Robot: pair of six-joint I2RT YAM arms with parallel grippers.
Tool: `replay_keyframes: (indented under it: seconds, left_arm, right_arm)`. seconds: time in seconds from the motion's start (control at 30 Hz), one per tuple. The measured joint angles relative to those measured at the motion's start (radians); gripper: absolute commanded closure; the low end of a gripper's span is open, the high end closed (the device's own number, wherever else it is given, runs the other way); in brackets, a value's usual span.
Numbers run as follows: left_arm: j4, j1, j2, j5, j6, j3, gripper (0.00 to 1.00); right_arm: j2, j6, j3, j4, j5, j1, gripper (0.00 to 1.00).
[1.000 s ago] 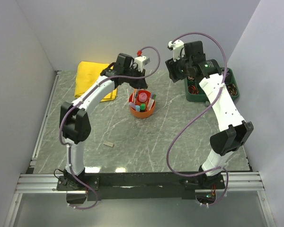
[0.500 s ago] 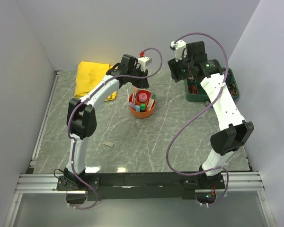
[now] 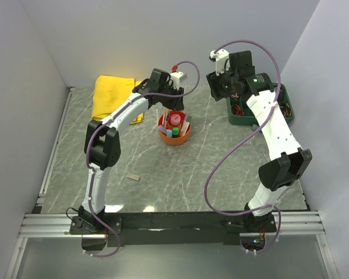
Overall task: Sort the stationery into containers
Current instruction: Place the stationery in the storage box, then pick up the stationery from the center of the board.
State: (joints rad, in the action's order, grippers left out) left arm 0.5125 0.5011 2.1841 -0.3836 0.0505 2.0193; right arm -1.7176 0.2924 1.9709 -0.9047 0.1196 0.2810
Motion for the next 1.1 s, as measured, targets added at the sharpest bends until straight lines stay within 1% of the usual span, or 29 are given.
replay_keyframes:
  seconds: [0.2,0.33,0.57,0.7,0.77,0.9,0.97,1.03,1.07,1.1]
  left_arm:
    - [0.0,0.0,0.0,0.011,0.014,0.003,0.45]
    - [0.0,0.0,-0.01,0.018,0.018,-0.005,0.46]
    - [0.0,0.0,-0.04,0.045,0.015,-0.028,0.49]
    - [0.0,0.001,-0.04,0.066,0.003,-0.027,0.54]
    - [0.0,0.001,-0.04,0.072,-0.008,-0.027,0.54]
    - [0.0,0.001,-0.04,0.082,-0.013,-0.027,0.61]
    - [0.0,0.002,-0.04,0.084,-0.013,-0.027,0.62]
    - [0.003,0.002,-0.04,0.085,-0.013,-0.024,0.59]
    - [0.008,0.002,-0.043,0.085,-0.014,-0.023,0.56]
    - [0.016,0.003,-0.052,0.089,-0.015,-0.023,0.5]
  right_arm:
    - [0.0,0.0,0.0,0.0,0.0,0.0,0.39]
    - [0.0,0.0,0.0,0.0,0.001,0.0,0.39]
    - [-0.003,-0.001,0.0,0.0,0.001,0.0,0.39]
    - [-0.003,-0.003,0.0,0.0,0.002,0.0,0.39]
    - [-0.003,-0.003,0.0,0.0,0.002,0.0,0.39]
    - [-0.003,-0.004,-0.01,0.001,0.005,0.0,0.39]
    - [-0.003,-0.004,-0.017,0.0,0.006,-0.001,0.39]
    - [-0.003,-0.008,-0.021,-0.001,0.013,-0.005,0.39]
    - [-0.003,-0.01,-0.021,0.0,0.018,-0.01,0.39]
    - [-0.003,-0.014,-0.021,0.0,0.024,-0.014,0.39]
